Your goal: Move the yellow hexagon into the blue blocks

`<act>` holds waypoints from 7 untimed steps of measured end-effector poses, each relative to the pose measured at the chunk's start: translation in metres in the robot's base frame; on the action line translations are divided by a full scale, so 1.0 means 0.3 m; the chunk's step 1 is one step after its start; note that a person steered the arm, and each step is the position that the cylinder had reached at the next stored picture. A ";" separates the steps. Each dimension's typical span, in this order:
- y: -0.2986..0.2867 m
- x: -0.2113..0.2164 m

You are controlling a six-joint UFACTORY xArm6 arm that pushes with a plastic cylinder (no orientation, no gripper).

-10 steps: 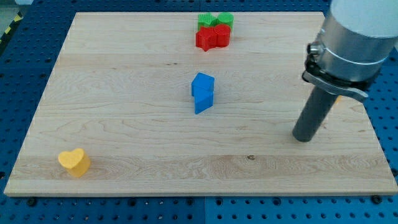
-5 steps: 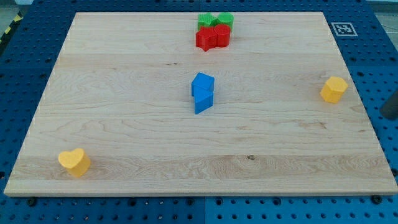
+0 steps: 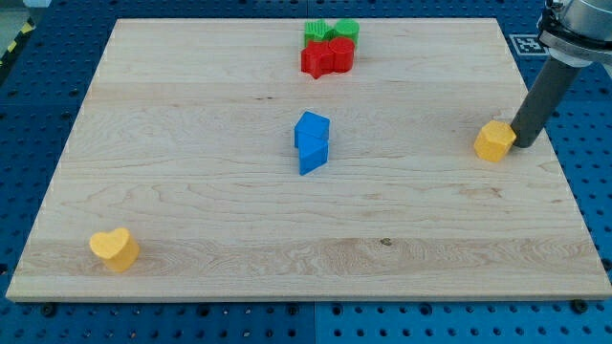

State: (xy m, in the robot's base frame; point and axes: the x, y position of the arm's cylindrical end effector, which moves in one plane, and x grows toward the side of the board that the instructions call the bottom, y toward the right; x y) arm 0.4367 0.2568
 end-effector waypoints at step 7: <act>-0.342 0.004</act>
